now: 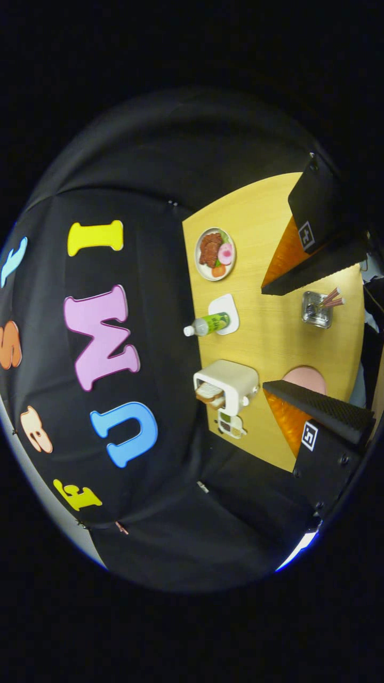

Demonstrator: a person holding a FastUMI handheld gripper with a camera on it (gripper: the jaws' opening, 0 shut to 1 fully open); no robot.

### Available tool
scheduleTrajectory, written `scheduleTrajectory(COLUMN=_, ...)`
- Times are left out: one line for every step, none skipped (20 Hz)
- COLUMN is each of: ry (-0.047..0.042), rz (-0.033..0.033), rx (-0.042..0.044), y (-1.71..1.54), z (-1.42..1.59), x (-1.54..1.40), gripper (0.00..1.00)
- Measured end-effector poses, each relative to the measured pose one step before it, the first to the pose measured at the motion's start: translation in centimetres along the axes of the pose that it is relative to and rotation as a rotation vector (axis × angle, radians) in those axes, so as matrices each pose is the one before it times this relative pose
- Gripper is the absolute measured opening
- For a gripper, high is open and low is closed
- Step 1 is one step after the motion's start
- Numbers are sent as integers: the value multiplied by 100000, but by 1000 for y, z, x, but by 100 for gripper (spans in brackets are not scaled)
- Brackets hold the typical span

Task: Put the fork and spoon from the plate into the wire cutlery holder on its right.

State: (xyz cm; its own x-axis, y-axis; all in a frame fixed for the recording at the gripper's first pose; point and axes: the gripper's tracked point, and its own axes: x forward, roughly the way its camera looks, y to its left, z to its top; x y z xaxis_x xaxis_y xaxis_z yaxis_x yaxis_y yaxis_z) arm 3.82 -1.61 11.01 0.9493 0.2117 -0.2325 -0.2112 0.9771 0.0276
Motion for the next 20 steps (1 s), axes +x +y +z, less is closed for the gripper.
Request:
scheduleTrajectory(ry=-4831, rz=-1213, rx=-1694, y=652, z=944, x=-685, gripper=99)
scheduleTrajectory(ry=-4280, rz=-1162, rx=-1467, y=606, z=891, x=-546, gripper=99)
scheduleTrajectory(ry=-5261, rz=-856, rx=-518, y=791, z=1352, x=-443, gripper=99)
scheduleTrajectory(ry=-5303, rz=-256, rx=-222, y=1185, z=1660, x=-623, gripper=99)
scheduleTrajectory(ry=-6029, rz=-479, rx=-159, y=897, z=1750, x=-400, gripper=99)
scheduleTrajectory(ry=-6073, rz=-763, rx=-725, y=712, z=1667, x=-645, gripper=99)
scheduleTrajectory(ry=-6594, rz=-1095, rx=-1035, y=548, z=1684, x=-275, gripper=99)
scheduleTrajectory(ry=-5067, rz=-2320, rx=-1358, y=151, z=1369, x=-219, gripper=99)
scheduleTrajectory(ry=-4578, rz=-1601, rx=-961, y=325, z=1072, x=-553, gripper=99)
scheduleTrajectory(ry=-3563, rz=-917, rx=-375, y=456, z=973, x=-328, gripper=99)
scheduleTrajectory(ry=-2800, rz=-582, rx=156, y=554, z=354, x=-465, gripper=99)
scheduleTrajectory(ry=-2423, rz=-133, rx=-266, y=520, z=323, x=-311, gripper=99)
scheduleTrajectory(ry=-2362, rz=250, rx=-678, y=542, z=75, x=-344, gripper=99)
scheduleTrajectory(ry=-947, rz=534, rx=-1449, y=448, z=-198, x=-266, gripper=99)
scheduleTrajectory(ry=-1172, rz=746, rx=-1161, y=480, z=-416, x=-468, gripper=99)
scheduleTrajectory(ry=-662, rz=1129, rx=-1468, y=437, z=-406, x=-431, gripper=99)
scheduleTrajectory(ry=-811, rz=537, rx=-2242, y=266, z=-503, x=-250, gripper=99)
scheduleTrajectory(ry=87, rz=473, rx=-918, y=13, z=-676, x=-422, gripper=99)
scheduleTrajectory(ry=31, rz=850, rx=531, y=451, z=-493, x=-330, gripper=99)
scheduleTrajectory(ry=-99, rz=-724, rx=773, y=-303, z=-509, x=-205, gripper=99)
